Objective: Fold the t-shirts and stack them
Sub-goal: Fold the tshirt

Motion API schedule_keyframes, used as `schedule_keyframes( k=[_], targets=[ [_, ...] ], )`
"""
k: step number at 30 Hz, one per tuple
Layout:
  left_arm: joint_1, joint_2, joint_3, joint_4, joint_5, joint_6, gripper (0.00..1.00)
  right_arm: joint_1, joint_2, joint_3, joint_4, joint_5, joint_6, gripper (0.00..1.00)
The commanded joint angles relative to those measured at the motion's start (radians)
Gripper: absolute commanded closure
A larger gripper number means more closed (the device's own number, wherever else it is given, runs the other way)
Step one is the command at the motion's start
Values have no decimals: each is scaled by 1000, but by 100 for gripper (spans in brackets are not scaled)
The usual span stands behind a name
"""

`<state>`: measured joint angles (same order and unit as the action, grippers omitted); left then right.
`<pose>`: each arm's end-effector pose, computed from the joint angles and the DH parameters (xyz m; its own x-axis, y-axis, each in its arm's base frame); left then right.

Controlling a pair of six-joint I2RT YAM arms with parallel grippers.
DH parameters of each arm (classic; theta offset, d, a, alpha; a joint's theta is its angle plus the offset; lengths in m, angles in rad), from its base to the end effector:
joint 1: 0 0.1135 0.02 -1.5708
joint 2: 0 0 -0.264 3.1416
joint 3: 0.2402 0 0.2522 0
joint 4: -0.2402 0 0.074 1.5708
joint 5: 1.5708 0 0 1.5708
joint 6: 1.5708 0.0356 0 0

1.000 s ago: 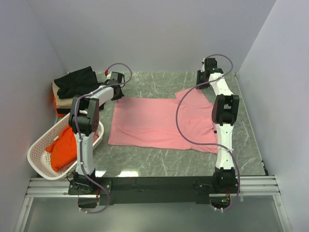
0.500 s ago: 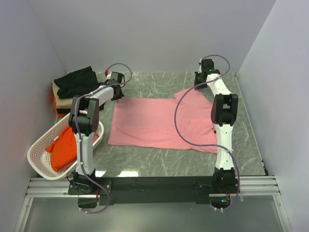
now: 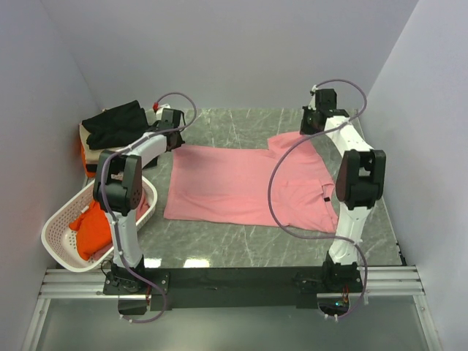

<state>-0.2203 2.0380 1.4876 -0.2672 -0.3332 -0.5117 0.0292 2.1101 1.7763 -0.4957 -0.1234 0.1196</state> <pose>0.4443 -0.0876 0.1937 -0.6149 -0.3365 -0.7132 -0.3588 0.9247 -0.1269 0.4802 0.0184 0.2358 -0.7454 0.0967 -0.6596 -0.0233 0.9850 0.1707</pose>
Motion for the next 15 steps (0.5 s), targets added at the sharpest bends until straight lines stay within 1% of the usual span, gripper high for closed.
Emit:
schedule_keyframes(
  k=[1,8,10,15],
  targets=[
    [-5,-65,-42,66,-1,-2,99,-2,-119,-89,60,-4,14,100],
    [-13,-101,-101,91,28,-24,99,1,-286,-291,63,13,35,100],
    [-17,-136,-148,120,29,-33,99,5,-352,-355,68,28,41,100],
    [-27,-211,-242,151,34,-51,99,9,-465,-439,20,67,68,100]
  ],
)
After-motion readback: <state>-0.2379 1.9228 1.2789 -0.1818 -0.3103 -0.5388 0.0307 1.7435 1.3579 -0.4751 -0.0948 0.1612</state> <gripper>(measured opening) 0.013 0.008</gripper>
